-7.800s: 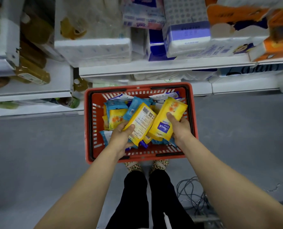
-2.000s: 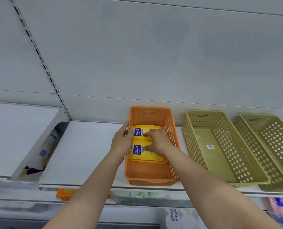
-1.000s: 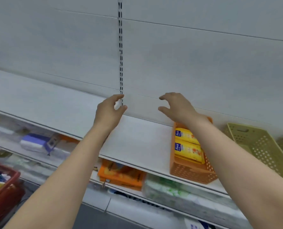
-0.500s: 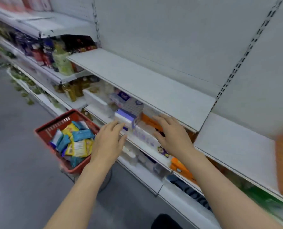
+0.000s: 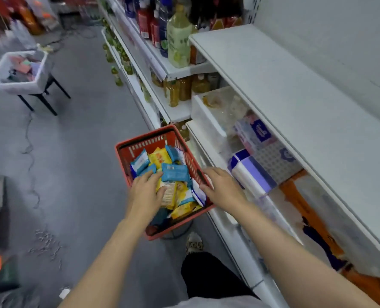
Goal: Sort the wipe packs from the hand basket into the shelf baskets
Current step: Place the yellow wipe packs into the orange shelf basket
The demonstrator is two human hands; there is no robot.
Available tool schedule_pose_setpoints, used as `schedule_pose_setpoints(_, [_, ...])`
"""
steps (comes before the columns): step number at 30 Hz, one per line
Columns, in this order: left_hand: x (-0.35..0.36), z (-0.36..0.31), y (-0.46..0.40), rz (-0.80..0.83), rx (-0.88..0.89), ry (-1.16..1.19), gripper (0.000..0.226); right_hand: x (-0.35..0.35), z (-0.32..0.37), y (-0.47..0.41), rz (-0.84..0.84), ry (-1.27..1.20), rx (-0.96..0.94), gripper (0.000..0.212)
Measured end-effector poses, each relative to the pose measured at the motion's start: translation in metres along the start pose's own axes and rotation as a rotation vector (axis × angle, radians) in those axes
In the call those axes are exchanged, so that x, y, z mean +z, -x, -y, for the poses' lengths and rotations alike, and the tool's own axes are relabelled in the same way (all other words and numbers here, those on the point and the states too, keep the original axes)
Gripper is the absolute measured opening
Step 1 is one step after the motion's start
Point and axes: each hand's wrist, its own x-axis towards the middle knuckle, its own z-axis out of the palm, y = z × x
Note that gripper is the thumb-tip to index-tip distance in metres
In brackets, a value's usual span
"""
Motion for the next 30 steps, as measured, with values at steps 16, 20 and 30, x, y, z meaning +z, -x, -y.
schedule_pose_setpoints(16, [0.094, 0.117, -0.122, 0.348, -0.305, 0.176, 0.040, 0.169, -0.006, -0.203, 0.304, -0.111, 0.268, 0.065])
schedule_pose_setpoints(20, [0.107, 0.127, -0.134, 0.473, -0.314, 0.250, 0.036, 0.200, 0.005, -0.176, -0.039, -0.296, 0.653, 0.055])
schedule_pose_setpoints(30, [0.111, 0.133, -0.144, 0.620, -0.359, 0.367, 0.063, 0.230, 0.015, -0.164, 0.276, -1.069, 1.006, 0.028])
